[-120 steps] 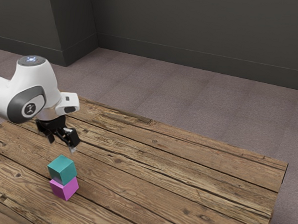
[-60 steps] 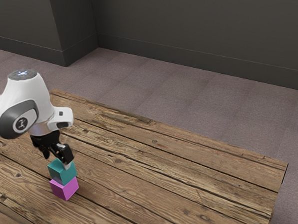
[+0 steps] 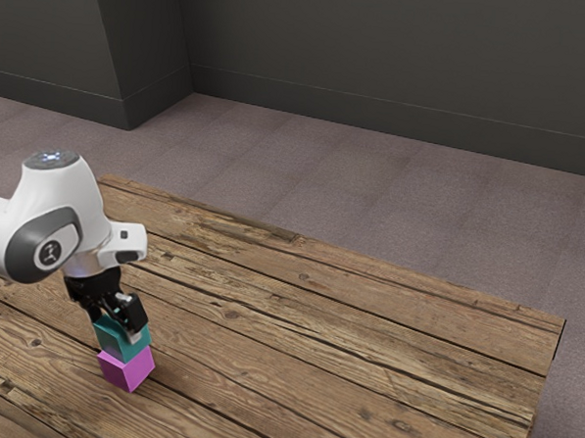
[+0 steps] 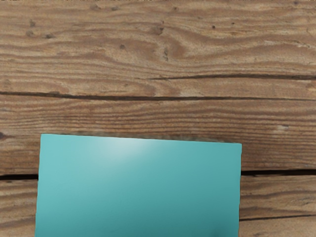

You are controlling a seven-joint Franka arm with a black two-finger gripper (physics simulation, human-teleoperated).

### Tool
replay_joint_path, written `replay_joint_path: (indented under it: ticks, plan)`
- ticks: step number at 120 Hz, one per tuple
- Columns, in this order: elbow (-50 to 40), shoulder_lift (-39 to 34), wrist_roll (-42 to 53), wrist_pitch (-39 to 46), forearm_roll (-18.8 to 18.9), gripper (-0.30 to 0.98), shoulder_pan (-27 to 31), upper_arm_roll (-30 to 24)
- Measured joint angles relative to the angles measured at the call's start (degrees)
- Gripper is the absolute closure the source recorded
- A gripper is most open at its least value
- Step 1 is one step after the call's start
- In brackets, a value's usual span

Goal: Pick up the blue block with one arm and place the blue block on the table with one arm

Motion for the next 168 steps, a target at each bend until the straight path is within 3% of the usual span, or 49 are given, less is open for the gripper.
replay_joint_path:
  ticks: [31, 88, 168]
  plan:
    - [0.1, 0.6, 1.7, 2.5, 2.3, 0.0, 0.0, -0.1]
    - [-0.5, 1.4, 4.5, 4.0, 3.2, 0.0, 0.0, -1.4]
    - [-1.5, 1.6, 6.7, 4.2, 2.4, 0.0, 0.1, 0.3]
